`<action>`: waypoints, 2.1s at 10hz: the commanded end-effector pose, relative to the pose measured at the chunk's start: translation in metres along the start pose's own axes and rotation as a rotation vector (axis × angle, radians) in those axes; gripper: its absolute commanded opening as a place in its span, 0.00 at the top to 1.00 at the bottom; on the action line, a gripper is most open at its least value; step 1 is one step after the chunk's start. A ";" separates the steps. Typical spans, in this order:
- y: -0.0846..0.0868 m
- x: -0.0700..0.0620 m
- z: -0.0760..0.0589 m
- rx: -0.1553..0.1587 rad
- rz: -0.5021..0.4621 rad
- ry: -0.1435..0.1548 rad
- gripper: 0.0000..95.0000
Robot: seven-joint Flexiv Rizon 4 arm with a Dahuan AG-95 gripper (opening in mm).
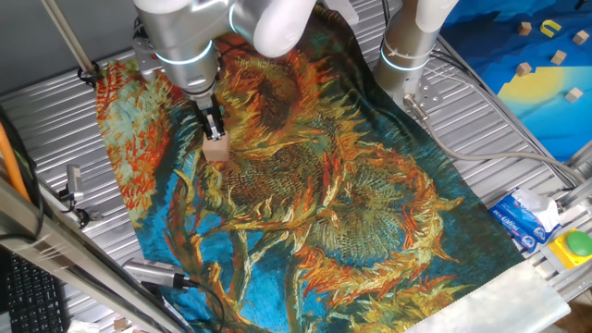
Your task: Approach and touch the side of the small block
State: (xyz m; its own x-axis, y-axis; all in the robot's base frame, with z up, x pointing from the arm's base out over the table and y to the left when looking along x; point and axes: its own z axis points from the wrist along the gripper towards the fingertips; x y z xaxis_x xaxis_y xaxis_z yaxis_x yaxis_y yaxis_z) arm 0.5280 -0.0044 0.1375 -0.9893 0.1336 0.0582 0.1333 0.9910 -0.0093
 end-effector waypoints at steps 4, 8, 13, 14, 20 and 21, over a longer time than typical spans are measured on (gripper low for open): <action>-0.001 0.004 0.001 0.000 -0.015 -0.001 1.00; -0.001 0.005 0.001 0.001 -0.014 0.001 1.00; -0.001 0.005 0.001 0.001 -0.012 0.002 1.00; -0.001 0.005 0.001 0.001 -0.012 0.002 1.00; -0.001 0.005 0.001 0.000 -0.016 0.003 1.00; -0.001 0.005 0.001 -0.033 -0.013 -0.050 1.00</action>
State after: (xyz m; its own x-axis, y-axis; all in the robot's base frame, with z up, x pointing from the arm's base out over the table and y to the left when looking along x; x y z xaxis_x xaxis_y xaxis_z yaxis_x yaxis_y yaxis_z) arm 0.5248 -0.0040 0.1368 -0.9909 0.1220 0.0560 0.1221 0.9925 -0.0016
